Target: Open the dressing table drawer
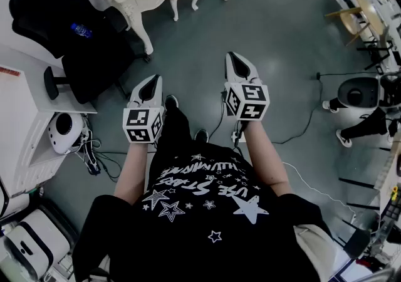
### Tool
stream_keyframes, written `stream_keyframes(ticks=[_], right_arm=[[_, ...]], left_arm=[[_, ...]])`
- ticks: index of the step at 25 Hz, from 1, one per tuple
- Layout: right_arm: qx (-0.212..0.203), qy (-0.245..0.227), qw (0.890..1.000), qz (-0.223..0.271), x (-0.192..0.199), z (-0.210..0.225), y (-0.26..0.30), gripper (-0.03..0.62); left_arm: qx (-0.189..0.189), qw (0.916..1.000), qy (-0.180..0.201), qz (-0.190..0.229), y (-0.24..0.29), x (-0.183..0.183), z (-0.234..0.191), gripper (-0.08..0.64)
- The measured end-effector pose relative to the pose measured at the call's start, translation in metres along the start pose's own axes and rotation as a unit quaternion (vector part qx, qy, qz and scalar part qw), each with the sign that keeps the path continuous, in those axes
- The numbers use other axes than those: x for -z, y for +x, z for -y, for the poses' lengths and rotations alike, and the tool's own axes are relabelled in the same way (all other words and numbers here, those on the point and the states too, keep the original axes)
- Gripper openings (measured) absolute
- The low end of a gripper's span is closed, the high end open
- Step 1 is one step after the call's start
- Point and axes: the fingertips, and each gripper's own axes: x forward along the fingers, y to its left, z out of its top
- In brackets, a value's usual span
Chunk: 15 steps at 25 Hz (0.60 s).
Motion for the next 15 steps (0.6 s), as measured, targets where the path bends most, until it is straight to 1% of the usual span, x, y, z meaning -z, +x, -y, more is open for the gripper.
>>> stream_keyframes(ticks=[5, 9, 12, 15], right_arm=[[0.007, 0.009, 1.000, -0.003, 0.007, 0.011, -0.011, 0.023], [0.009, 0.013, 1.000, -0.005, 0.006, 0.019, -0.008, 0.023], [0.004, 0.011, 1.000, -0.009, 0.005, 0.025, -0.002, 0.023], [-0.003, 0.013, 1.000, -0.014, 0.004, 0.032, 0.009, 0.023]], left_arm=[[-0.011, 0.9999, 0.004, -0.013, -0.002, 0.004, 0.010, 0.000], [-0.008, 0.9998, 0.004, -0.016, 0.004, 0.000, 0.013, 0.000], [-0.007, 0.9999, 0.010, -0.013, 0.015, -0.008, 0.013, 0.000], [-0.006, 0.9999, 0.006, -0.005, 0.031, -0.019, 0.011, 0.000]])
